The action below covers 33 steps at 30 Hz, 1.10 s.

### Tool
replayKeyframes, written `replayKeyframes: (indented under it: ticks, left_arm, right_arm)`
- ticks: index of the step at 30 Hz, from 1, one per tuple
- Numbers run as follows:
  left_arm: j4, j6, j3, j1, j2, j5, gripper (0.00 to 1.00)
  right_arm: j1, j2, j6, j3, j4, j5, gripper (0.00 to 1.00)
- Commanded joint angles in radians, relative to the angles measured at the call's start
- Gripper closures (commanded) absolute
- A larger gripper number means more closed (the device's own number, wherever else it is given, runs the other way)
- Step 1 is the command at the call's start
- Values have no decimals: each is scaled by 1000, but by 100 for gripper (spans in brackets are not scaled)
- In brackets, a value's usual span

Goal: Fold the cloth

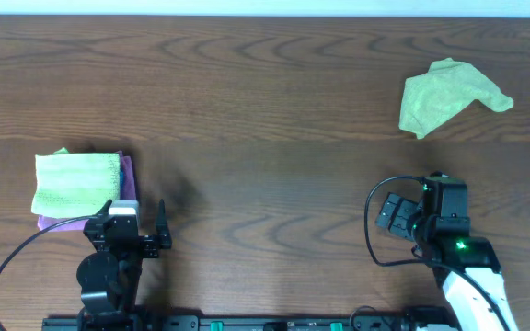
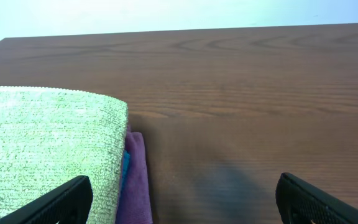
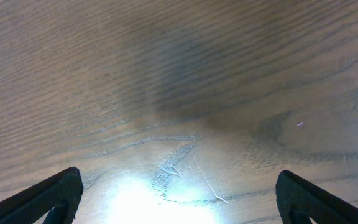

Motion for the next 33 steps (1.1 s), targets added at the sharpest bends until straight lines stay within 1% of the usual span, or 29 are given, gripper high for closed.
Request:
replayKeyframes:
  ticks: [1, 13, 16, 20, 22, 24, 26, 29, 33]
  left_arm:
    - [-11, 18, -21, -3, -7, -23, 5]
    - [-11, 18, -21, -3, -7, -23, 5]
    - [-11, 18, -21, -3, -7, -23, 5]
    - [-11, 18, -21, -3, -7, -23, 5]
    - [-11, 18, -21, -3, -7, -23, 5]
    - [-11, 18, -21, -3, -7, -23, 5]
    - [-11, 18, -21, -3, -7, -23, 5]
    - [-11, 18, -21, -3, -7, -23, 5]
    - [-11, 18, -21, -3, -7, -23, 5]
  right_arm:
    - [-5, -8, 5, -2, -1, 10, 1]
    - [-5, -29, 5, -2, -5, 11, 1]
    - [-5, -88, -5, -2, -21, 54, 1]
    - [-5, -236, -16, -19, -22, 114, 1]
    - [-5, -290, -87, -49, -3, 111, 1]
    - [-5, -350, -180, -100, 35, 72, 1]
    - [-5, -404, -241, -155, 72, 23, 1]
    - [-5, -488, -296, -258, 132, -29, 1]
    - [-5, -577, -328, -348, 157, -51, 1]
